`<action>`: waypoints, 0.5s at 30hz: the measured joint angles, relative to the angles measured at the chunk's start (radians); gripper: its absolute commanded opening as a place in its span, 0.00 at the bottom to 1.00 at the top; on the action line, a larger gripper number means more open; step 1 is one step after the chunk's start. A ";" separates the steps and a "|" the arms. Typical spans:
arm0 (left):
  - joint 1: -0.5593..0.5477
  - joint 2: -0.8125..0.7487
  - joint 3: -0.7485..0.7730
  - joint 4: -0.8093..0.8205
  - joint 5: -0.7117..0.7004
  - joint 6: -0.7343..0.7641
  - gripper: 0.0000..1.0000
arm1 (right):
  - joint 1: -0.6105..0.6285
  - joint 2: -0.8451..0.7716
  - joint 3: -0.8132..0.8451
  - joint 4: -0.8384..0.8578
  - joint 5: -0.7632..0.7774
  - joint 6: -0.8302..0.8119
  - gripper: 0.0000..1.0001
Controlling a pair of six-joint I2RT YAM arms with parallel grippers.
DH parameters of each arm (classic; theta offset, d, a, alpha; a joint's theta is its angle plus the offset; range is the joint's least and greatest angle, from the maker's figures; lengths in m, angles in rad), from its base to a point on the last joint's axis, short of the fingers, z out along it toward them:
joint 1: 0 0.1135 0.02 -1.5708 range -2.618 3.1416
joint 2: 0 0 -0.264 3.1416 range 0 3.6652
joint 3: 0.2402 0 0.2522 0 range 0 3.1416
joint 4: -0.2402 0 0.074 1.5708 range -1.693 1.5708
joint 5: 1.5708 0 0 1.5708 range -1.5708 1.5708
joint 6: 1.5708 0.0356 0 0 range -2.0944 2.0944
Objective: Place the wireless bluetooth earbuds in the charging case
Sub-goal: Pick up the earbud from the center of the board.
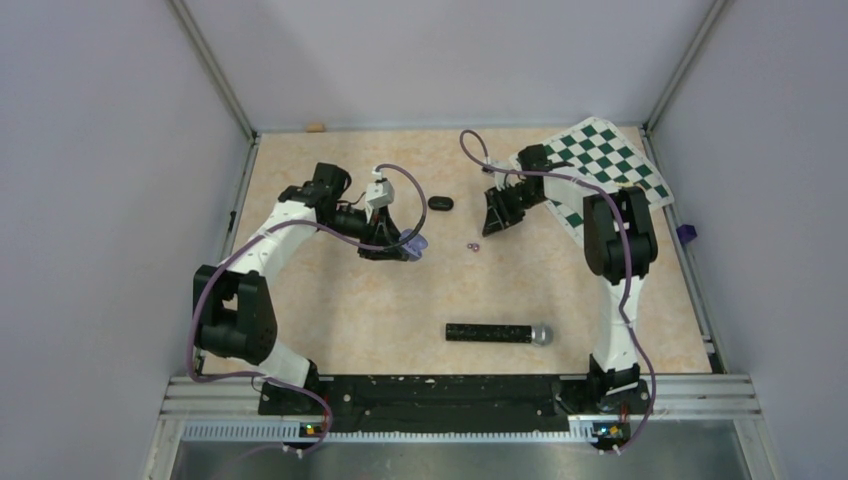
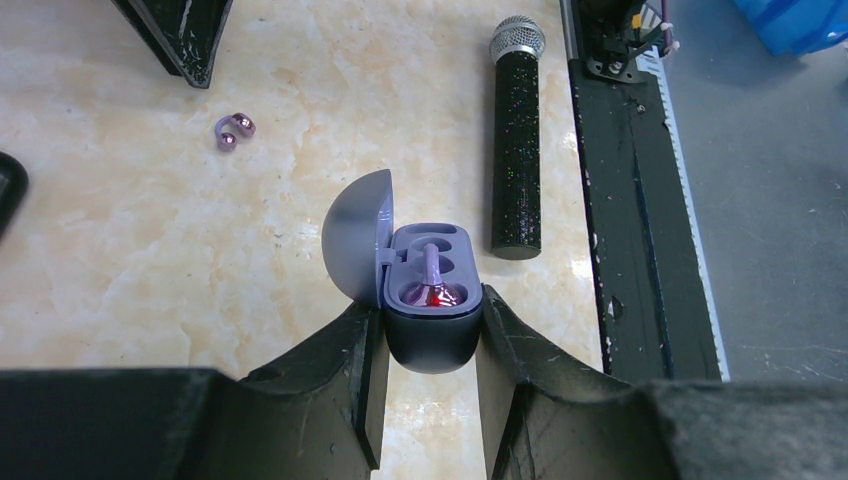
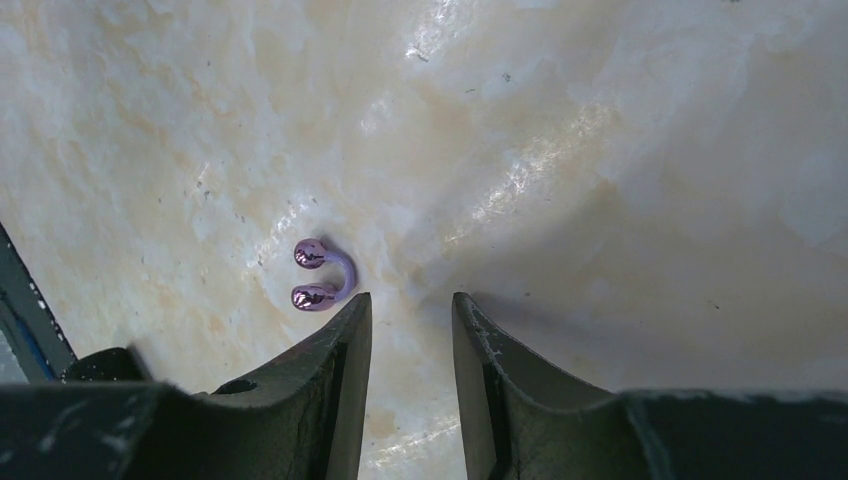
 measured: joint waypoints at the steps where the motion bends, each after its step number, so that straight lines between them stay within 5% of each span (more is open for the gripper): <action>1: 0.000 0.000 -0.001 0.000 -0.001 0.000 0.00 | 0.000 0.000 0.000 -0.006 -0.003 -0.001 0.35; 15: 0.000 0.000 -0.005 0.000 -0.002 0.000 0.00 | 0.007 0.013 -0.002 -0.031 -0.048 -0.015 0.28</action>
